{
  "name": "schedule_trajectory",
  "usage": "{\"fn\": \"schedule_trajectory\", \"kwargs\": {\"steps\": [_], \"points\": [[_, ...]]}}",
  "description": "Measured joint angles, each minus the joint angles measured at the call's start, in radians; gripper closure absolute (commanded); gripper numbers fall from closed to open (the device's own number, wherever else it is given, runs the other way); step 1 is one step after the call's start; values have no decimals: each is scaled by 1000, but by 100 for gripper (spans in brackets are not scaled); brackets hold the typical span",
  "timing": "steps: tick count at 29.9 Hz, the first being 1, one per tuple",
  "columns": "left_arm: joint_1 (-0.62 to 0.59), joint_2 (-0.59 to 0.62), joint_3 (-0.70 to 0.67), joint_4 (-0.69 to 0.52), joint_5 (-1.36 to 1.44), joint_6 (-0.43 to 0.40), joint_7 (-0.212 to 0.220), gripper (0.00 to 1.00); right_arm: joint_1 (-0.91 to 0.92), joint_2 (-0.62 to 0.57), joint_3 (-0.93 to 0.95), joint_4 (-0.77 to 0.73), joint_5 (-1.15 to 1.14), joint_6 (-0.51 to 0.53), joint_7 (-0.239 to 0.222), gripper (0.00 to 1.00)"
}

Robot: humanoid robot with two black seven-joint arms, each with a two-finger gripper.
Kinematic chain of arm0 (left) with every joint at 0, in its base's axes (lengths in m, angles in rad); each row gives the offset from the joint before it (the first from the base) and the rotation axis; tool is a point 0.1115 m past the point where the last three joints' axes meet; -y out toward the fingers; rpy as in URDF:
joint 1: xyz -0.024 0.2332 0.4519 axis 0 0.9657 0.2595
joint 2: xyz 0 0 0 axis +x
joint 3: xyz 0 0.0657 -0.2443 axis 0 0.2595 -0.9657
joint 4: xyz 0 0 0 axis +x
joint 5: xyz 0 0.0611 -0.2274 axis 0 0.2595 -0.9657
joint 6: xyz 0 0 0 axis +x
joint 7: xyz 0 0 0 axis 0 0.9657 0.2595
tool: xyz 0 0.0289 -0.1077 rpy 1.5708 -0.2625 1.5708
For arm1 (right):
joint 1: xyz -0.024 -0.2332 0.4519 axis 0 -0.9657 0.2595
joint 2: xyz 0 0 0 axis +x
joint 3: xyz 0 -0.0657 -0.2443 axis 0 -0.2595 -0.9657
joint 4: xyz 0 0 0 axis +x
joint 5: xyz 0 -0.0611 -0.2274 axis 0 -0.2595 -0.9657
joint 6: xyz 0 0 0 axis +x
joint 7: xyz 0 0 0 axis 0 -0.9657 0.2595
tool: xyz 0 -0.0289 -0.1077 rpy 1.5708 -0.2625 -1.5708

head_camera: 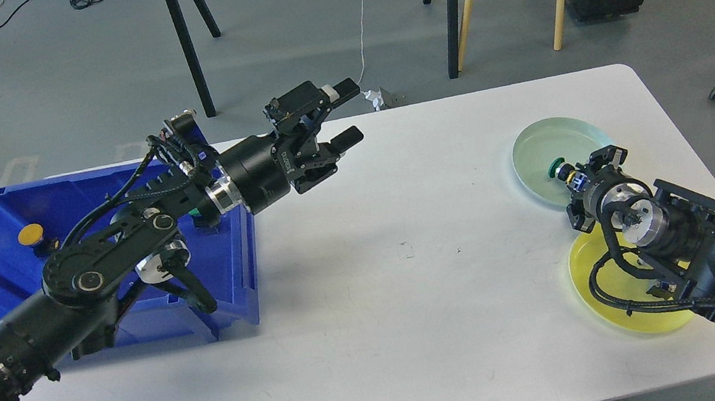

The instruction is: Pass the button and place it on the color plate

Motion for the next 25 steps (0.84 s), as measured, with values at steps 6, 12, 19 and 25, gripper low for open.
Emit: {"fn": "schedule_trajectory", "kwargs": {"steps": [6,12,19,25], "points": [[0,20,-22,-58,-9,0,0,10,8,-29,21,64,2,18,31,0],[3,111,-85,-62,-128,0,0,6,-1,-152,156,280,2,99,45,0],[8,202,-102,48,-233,0,0,1,-3,-340,195,584,-153,384,109,0],[8,195,-109,108,-245,0,0,1,22,-332,187,648,-295,536,171,0]]}}
